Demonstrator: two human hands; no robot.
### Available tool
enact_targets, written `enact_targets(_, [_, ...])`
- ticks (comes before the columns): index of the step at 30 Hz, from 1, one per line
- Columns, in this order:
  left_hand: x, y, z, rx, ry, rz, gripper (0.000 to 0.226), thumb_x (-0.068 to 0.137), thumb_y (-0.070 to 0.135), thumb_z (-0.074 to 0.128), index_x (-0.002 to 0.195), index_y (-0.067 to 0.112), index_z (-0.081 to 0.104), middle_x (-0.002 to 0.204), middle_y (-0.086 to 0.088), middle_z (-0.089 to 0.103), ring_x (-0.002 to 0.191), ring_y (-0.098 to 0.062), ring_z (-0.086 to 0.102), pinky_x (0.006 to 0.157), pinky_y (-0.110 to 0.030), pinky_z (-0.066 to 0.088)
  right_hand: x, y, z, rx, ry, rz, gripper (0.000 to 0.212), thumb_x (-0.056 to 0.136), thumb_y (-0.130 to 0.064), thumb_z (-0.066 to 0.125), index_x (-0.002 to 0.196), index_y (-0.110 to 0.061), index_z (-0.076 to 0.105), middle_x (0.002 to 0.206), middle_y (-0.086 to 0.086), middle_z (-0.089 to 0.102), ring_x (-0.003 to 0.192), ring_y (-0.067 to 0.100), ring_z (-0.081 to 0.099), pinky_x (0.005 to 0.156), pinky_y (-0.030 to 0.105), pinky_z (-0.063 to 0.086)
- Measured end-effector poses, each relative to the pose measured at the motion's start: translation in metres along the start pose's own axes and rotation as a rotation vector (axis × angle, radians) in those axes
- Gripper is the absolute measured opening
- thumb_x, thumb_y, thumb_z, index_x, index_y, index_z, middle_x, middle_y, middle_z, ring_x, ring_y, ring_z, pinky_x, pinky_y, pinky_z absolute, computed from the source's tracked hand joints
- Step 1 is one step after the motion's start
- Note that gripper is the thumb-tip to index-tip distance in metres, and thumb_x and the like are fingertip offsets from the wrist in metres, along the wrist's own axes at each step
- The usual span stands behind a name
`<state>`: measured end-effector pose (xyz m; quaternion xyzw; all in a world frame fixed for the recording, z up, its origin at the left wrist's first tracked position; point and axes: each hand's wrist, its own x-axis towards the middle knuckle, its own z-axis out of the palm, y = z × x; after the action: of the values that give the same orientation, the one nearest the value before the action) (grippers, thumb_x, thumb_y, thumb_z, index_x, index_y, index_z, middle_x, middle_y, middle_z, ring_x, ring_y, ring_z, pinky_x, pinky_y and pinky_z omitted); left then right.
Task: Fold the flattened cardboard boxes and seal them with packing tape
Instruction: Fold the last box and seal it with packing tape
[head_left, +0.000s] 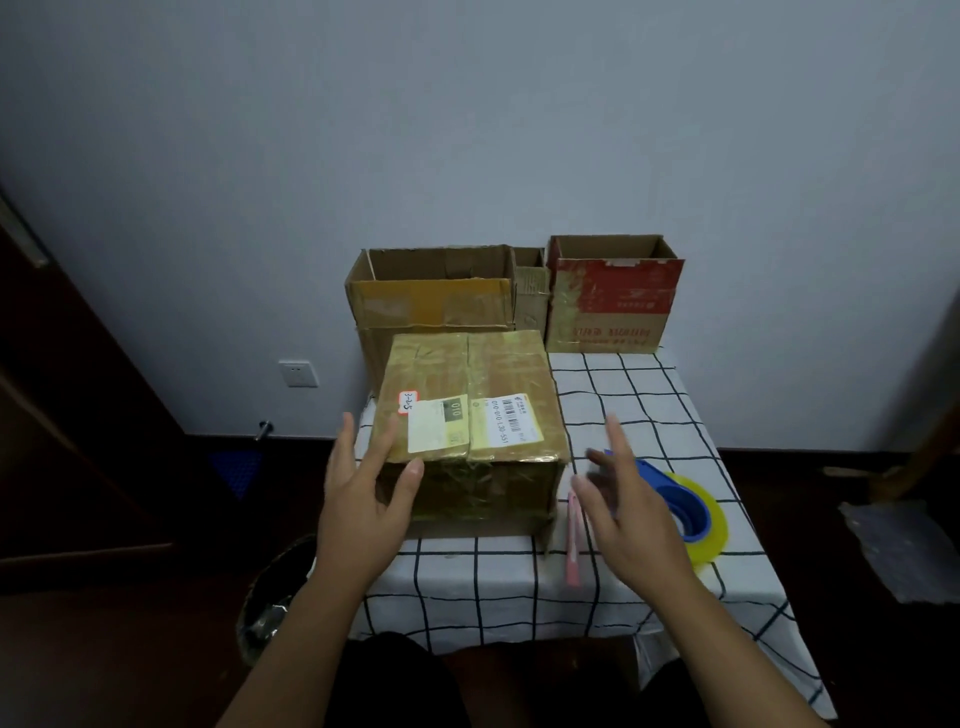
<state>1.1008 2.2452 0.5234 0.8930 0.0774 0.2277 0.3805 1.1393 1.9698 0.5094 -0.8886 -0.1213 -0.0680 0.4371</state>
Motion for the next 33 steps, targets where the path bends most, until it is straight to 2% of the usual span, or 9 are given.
enact_targets(4, [-0.011,0.029,0.013,0.187,0.163,0.224,0.060,0.089,0.044,0.047,0.145,0.022,0.045,0.155,-0.011,0.028,0.141,-0.033,0.023,0.107,-0.049,0.027,-0.011,0.068,-0.022,-0.441,0.086,0.133,0.056,0.091,-0.052,0.056,0.130,-0.011,0.058,0.121,0.010,0.063,0.118,0.031,0.055,0.097,0.041,0.044])
enact_targets(9, [-0.012,0.059,0.050,0.424,-0.009,0.350,0.051,0.093,0.049,0.042,0.135,0.023,0.056,0.146,-0.009,0.047,0.139,-0.029,0.036,0.114,-0.052,0.026,-0.013,0.102,-0.013,-0.756,-0.167,0.217,0.062,0.088,-0.064,0.053,0.132,-0.020,0.050,0.126,-0.001,0.061,0.121,0.021,0.053,0.109,0.041,0.032])
enact_targets(15, [-0.012,0.060,0.057,0.474,-0.034,0.332,0.046,0.094,0.047,0.041,0.129,0.026,0.062,0.139,-0.005,0.057,0.135,-0.027,0.043,0.114,-0.046,0.021,-0.006,0.104,-0.007,-0.767,-0.089,0.268,0.036,0.094,-0.048,0.054,0.115,-0.019,0.051,0.115,-0.003,0.063,0.113,0.017,0.057,0.117,0.038,0.019])
enact_targets(19, [-0.012,0.067,0.048,0.488,-0.123,0.314,0.053,0.089,0.052,0.038,0.134,0.031,0.058,0.144,-0.002,0.052,0.138,-0.024,0.039,0.115,-0.045,0.022,-0.011,0.091,-0.032,-0.382,0.084,0.221,0.032,0.091,-0.035,0.064,0.111,-0.012,0.055,0.107,0.001,0.060,0.106,0.028,0.054,0.109,0.045,0.033])
enact_targets(22, [-0.004,0.080,0.039,0.444,-0.188,0.220,0.059,0.088,0.060,0.035,0.140,0.035,0.050,0.148,0.004,0.047,0.139,-0.020,0.036,0.115,-0.043,0.019,-0.020,0.059,-0.070,-0.008,0.118,0.162,0.026,0.092,-0.028,0.066,0.112,-0.015,0.055,0.102,-0.001,0.060,0.095,0.023,0.058,0.084,0.040,0.050])
enact_targets(24, [0.002,0.092,0.037,0.353,-0.191,0.156,0.055,0.092,0.055,0.043,0.142,0.033,0.046,0.145,0.005,0.048,0.134,-0.018,0.038,0.113,-0.043,0.025,-0.023,0.031,-0.096,0.377,0.105,0.196,0.017,0.094,-0.018,0.065,0.110,-0.017,0.060,0.101,0.001,0.066,0.089,0.017,0.064,0.075,0.031,0.049])
enact_targets(27, [0.012,0.119,0.030,0.047,-0.171,0.054,0.041,0.098,0.043,0.051,0.138,0.031,0.052,0.131,0.011,0.053,0.124,-0.013,0.046,0.105,-0.038,0.038,-0.019,-0.004,-0.125,0.766,0.127,0.189,0.013,0.081,-0.016,0.069,0.094,-0.012,0.071,0.092,0.007,0.071,0.082,0.019,0.064,0.076,0.033,0.048])
enact_targets(30, [0.026,0.137,0.024,-0.299,-0.304,-0.146,0.031,0.101,0.040,0.048,0.127,0.029,0.062,0.120,0.017,0.061,0.109,-0.005,0.056,0.093,-0.028,0.043,-0.008,-0.031,-0.135,0.851,0.102,0.187,0.018,0.072,-0.023,0.060,0.080,-0.011,0.070,0.078,0.006,0.069,0.070,0.017,0.062,0.061,0.029,0.046])
enact_targets(33, [0.037,0.143,0.014,-0.552,-0.426,-0.302,0.032,0.102,0.045,0.040,0.114,0.029,0.065,0.115,0.006,0.071,0.106,-0.011,0.065,0.098,-0.033,0.049,0.005,-0.053,-0.132,0.773,0.064,0.172,0.029,0.067,-0.031,0.066,0.082,-0.006,0.068,0.077,0.011,0.068,0.070,0.024,0.061,0.065,0.034,0.045])
